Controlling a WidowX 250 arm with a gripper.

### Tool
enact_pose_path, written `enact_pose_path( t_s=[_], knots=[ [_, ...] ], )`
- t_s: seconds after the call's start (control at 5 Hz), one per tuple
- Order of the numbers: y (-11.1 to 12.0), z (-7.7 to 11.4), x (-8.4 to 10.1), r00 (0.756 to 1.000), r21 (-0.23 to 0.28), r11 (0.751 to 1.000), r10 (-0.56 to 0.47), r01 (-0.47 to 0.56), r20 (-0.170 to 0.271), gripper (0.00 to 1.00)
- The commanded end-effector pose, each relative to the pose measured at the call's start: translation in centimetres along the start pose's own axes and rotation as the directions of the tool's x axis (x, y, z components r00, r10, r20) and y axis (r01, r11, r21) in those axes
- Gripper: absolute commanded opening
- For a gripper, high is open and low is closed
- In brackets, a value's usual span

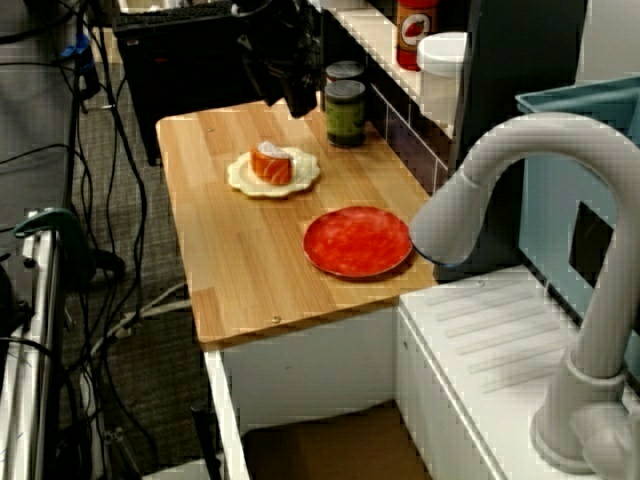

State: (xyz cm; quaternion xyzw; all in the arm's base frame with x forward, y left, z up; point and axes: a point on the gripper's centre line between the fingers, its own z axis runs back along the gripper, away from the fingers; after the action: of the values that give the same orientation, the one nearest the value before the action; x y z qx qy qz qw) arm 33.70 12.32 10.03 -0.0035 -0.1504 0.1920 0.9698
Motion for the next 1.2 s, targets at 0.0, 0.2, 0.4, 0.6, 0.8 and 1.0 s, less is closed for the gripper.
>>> enact_pose_path(
  t_s=[0.0, 0.2, 0.4, 0.6, 0.8, 1.0],
  knots=[
    [0.9, 2.2, 1.5, 0.957, -0.048, 0.957, -0.281, 0.285, 0.069, 1.0],
    [1.0, 1.3, 1.6, 0.877, -0.096, 0.879, -0.446, 0.467, 0.18, 1.0],
    [0.9, 0.6, 2.6, 0.745, -0.168, 0.734, -0.602, 0.658, 0.289, 1.0],
    [0.0, 1.3, 2.4, 0.612, -0.259, 0.555, -0.717, 0.791, 0.334, 1.0],
    [-1.4, 1.5, 1.5, 0.53, -0.374, 0.414, -0.793, 0.83, 0.299, 1.0],
    [-1.8, 1.5, 1.0, 0.495, -0.389, 0.368, -0.814, 0.844, 0.303, 1.0]
  ],
)
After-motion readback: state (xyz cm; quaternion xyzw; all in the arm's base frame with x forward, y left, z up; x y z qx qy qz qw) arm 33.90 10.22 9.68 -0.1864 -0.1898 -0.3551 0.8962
